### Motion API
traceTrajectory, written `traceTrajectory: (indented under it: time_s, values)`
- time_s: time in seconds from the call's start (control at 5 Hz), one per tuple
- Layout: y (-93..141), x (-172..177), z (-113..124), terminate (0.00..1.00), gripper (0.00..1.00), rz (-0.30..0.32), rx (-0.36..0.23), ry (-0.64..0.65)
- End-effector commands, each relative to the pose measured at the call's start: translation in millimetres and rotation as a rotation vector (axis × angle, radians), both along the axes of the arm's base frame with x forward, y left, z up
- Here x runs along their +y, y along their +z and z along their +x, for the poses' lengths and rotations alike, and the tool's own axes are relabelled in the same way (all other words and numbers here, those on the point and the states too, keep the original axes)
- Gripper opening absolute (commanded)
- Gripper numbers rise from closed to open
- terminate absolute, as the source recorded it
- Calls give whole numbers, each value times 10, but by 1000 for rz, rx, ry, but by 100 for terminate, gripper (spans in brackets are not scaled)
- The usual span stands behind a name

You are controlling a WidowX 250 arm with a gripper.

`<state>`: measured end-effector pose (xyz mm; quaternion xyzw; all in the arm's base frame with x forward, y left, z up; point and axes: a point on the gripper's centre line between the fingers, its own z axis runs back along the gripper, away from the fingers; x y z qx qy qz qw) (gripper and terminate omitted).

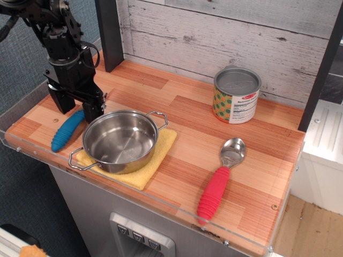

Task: Move the blue fork from the right of the pan to the left side.

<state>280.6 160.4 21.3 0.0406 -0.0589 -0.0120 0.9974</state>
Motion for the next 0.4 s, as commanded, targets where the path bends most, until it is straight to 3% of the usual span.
traceTrajectory:
  time_s: [0.0, 0.2]
  values:
    - [471, 26, 76, 0, 100, 22, -78, 100]
    - [627, -24, 119, 100, 100, 11, -92, 166]
